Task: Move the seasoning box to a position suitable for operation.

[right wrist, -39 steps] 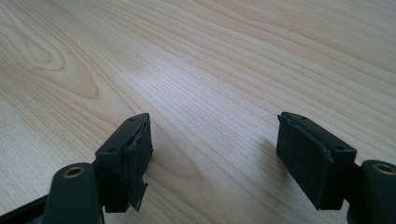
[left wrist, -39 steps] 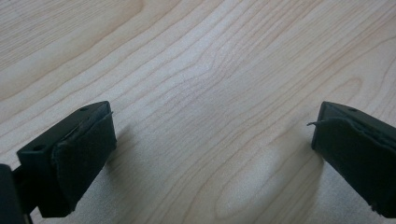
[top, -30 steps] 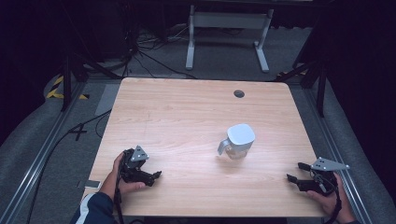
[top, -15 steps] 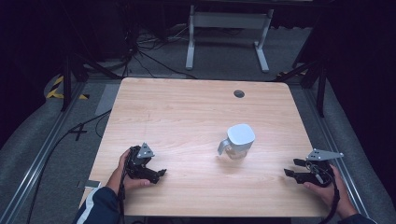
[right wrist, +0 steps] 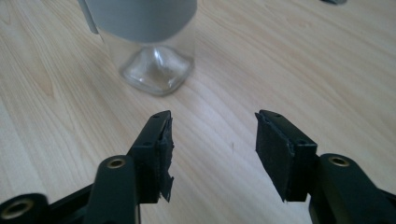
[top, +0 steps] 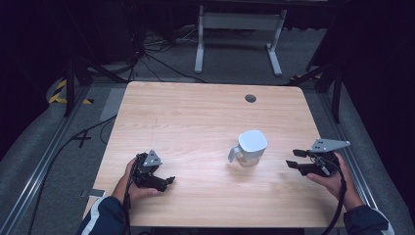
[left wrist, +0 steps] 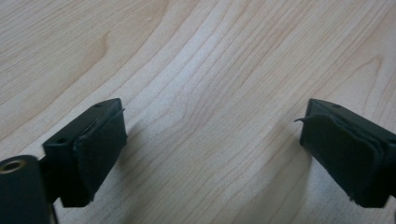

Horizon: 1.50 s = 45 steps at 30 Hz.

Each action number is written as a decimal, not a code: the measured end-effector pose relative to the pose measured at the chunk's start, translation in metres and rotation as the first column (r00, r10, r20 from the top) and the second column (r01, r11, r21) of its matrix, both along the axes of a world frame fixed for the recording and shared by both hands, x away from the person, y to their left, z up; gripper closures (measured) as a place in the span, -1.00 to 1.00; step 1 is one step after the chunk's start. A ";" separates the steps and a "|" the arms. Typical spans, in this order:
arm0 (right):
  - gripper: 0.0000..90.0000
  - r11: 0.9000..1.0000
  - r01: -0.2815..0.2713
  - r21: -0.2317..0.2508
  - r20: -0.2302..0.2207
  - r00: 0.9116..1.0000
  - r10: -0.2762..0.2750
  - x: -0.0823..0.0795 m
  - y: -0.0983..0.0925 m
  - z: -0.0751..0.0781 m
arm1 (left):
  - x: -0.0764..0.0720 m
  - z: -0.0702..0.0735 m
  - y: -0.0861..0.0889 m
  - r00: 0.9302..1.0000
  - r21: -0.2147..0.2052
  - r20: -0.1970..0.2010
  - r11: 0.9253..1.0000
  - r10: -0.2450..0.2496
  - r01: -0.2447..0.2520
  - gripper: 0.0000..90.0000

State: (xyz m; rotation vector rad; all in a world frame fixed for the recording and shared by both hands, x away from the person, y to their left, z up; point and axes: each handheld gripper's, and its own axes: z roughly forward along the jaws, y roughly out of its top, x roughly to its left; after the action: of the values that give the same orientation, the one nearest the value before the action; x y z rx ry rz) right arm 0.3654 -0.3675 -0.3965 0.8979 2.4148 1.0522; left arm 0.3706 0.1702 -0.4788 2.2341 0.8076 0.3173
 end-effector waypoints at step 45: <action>0.90 0.998 -0.059 0.031 0.062 0.996 0.057 0.034 0.030 0.006 | 0.042 0.106 -0.195 0.917 -0.107 0.260 0.934 -0.304 0.340 0.99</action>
State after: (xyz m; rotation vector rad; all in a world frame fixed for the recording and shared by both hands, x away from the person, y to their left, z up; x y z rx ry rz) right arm 0.3995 -0.3379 -0.3902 0.7988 2.3932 1.1272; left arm 0.4122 -0.0245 -0.3724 2.0918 0.3142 0.3452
